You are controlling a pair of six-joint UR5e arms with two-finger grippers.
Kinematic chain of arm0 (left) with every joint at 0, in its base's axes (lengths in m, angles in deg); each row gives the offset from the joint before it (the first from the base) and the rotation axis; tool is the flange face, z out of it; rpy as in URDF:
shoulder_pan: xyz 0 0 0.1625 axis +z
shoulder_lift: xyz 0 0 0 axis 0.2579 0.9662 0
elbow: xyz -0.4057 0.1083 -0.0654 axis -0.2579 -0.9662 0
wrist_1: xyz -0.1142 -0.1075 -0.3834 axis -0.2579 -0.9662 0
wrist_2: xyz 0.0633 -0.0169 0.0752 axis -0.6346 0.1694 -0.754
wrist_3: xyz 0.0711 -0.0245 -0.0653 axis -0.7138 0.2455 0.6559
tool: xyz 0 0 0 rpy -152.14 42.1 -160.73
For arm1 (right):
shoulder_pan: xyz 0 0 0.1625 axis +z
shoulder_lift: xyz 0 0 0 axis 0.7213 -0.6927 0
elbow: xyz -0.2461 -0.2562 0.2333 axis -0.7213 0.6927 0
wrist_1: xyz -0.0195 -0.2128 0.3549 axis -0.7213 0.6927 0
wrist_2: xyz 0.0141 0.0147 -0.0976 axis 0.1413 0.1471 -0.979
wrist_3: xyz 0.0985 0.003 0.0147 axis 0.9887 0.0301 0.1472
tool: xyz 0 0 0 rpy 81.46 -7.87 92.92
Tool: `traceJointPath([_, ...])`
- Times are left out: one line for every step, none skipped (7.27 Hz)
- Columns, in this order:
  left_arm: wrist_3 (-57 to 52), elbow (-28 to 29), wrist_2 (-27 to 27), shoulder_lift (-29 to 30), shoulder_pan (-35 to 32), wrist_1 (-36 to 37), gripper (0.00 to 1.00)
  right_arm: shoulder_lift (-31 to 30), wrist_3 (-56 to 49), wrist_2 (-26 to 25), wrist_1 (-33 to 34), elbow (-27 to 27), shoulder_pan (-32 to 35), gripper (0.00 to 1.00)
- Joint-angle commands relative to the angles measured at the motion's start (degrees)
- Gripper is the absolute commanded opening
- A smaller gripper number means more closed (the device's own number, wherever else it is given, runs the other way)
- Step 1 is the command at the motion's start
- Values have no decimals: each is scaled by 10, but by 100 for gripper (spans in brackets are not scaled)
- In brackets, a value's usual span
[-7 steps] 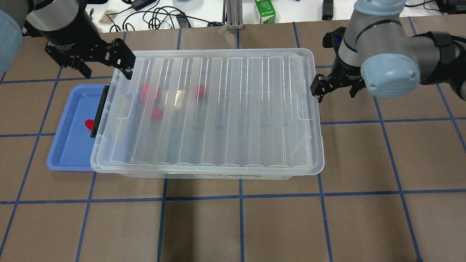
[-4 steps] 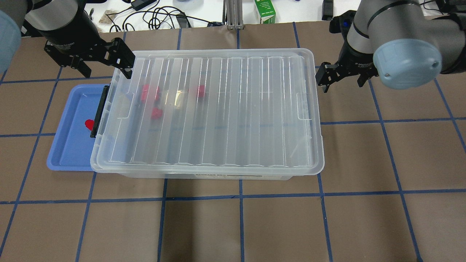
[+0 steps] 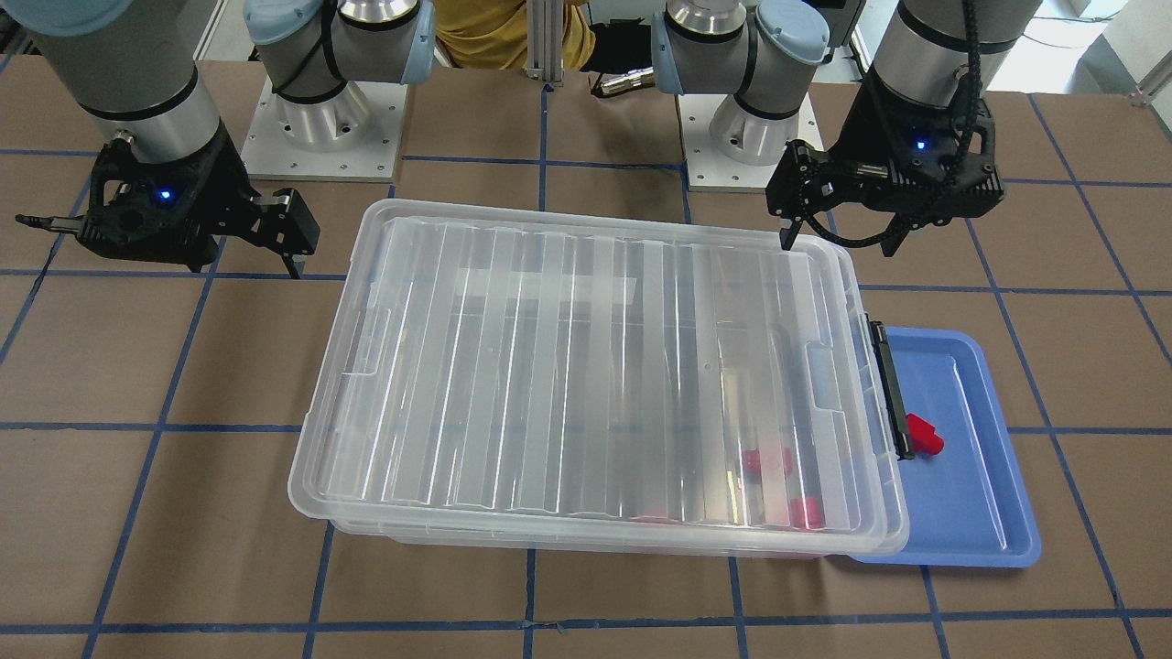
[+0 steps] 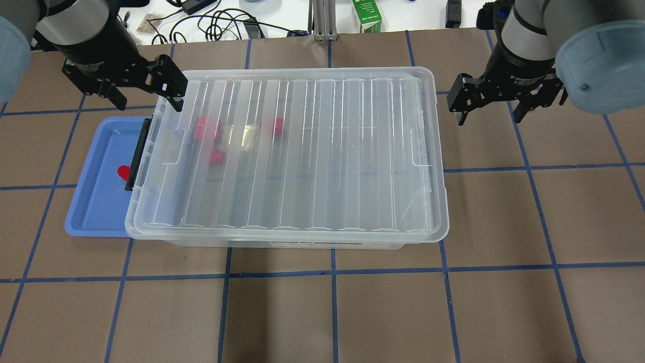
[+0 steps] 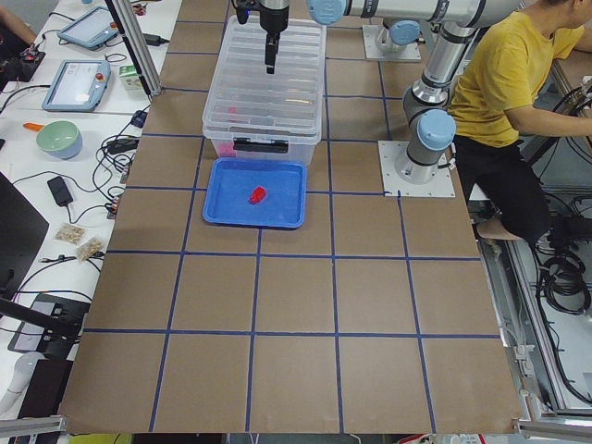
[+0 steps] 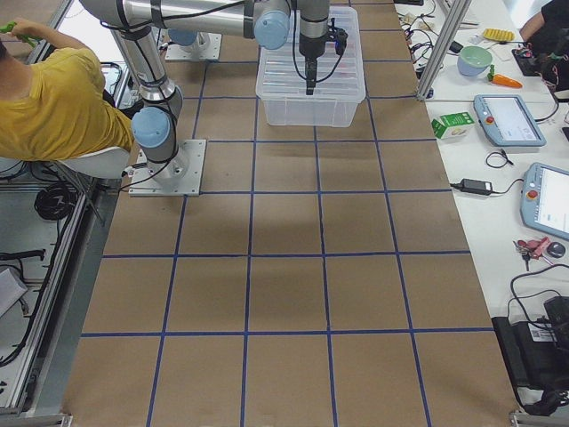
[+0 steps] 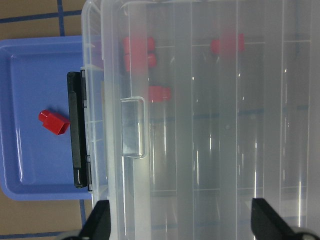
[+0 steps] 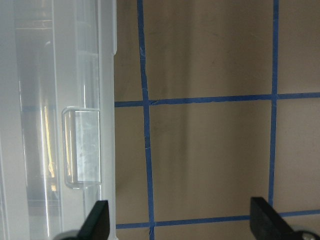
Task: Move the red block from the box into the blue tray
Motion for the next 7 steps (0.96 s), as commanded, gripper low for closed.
traceJointPath([0,-4,-1,0,-2,1,100,-20,8,3,-23,6,22,100])
traceJointPath([1,-5,-1,4,-3,0,100,-23,7,0,-25,-1,19,100])
traceJointPath([0,-5,-1,4,-3,0,100,-23,7,35,-25,7,14,100])
traceJointPath([1,-5,-1,4,-3,0,100,-23,8,32,-31,9,14,100])
traceJointPath([1,-5,-2,4,-3,0,100,-30,8,-3,-54,9,14,100])
traceJointPath([1,-5,-2,4,-3,0,100,-32,7,-3,-57,9,14,100])
traceJointPath([1,-5,-2,4,-3,1,100,-33,8,-2,-52,13,14,100])
